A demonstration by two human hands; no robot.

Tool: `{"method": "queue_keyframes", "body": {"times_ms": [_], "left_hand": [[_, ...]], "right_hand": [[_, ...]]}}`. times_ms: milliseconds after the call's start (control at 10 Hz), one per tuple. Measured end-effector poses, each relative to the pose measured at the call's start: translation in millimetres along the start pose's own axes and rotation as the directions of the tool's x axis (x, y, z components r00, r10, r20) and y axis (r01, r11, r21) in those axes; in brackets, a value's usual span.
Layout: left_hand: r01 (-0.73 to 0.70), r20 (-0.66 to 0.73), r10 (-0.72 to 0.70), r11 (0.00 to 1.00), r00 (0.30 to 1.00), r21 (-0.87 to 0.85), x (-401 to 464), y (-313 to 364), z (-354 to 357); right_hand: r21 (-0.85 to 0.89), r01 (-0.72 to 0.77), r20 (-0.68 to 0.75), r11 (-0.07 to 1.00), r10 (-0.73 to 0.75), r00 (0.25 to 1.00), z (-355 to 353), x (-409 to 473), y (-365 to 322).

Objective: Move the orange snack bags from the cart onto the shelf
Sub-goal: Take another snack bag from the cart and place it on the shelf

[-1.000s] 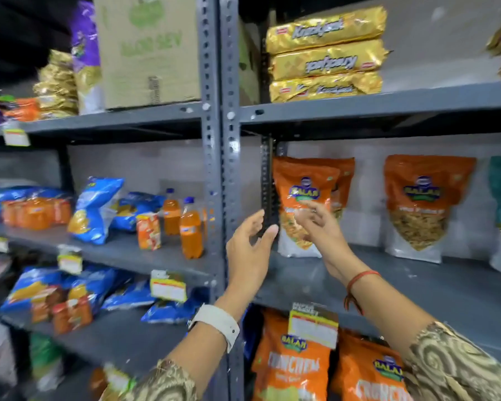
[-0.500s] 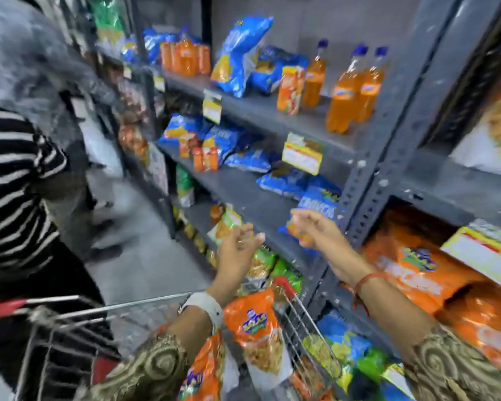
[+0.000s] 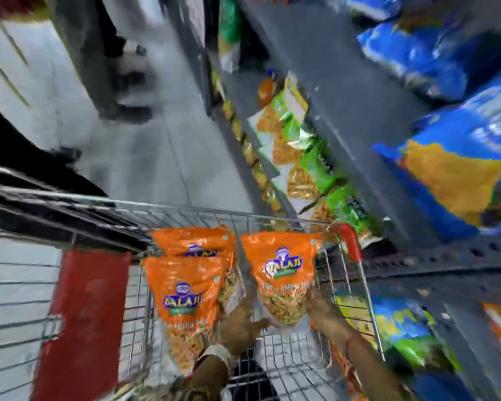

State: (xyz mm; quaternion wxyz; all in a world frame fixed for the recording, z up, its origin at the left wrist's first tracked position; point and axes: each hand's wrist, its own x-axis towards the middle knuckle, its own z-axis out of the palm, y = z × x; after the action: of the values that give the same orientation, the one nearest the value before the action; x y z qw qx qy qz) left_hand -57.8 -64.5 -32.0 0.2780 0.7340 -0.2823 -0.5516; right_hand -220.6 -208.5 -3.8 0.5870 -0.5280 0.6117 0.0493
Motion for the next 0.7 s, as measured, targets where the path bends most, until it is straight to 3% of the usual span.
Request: {"method": "queue_keyframes", "body": {"times_ms": [200, 300, 500, 600, 700], "left_hand": [[0.018, 0.064, -0.006, 0.983, 0.998, -0.184, 34, -22, 22], [0.072, 0.149, -0.028, 0.953, 0.988, -0.294, 47, -27, 25], [0.145, 0.185, -0.079, 0.915, 0.980, -0.377, 47, -30, 29], [0.131, 0.204, -0.050, 0.904, 0.978, -0.406, 38, -29, 26], [0.062, 0.224, 0.034, 0.912, 0.974, -0.406, 15, -18, 11]], "right_hand": [[0.276, 0.011, -0.002, 0.961, -0.011, 1.000, 14, 19, 41], [0.347, -0.074, 0.102, 0.935, 0.040, 0.994, 11, 17, 38], [0.226, -0.140, 0.107, 0.964, 0.118, 0.987, 7, 8, 53], [0.304, -0.150, 0.146, 0.941, 0.110, 0.983, 8, -5, 46], [0.329, -0.063, 0.080, 0.942, 0.039, 0.996, 9, -29, 39]]}}
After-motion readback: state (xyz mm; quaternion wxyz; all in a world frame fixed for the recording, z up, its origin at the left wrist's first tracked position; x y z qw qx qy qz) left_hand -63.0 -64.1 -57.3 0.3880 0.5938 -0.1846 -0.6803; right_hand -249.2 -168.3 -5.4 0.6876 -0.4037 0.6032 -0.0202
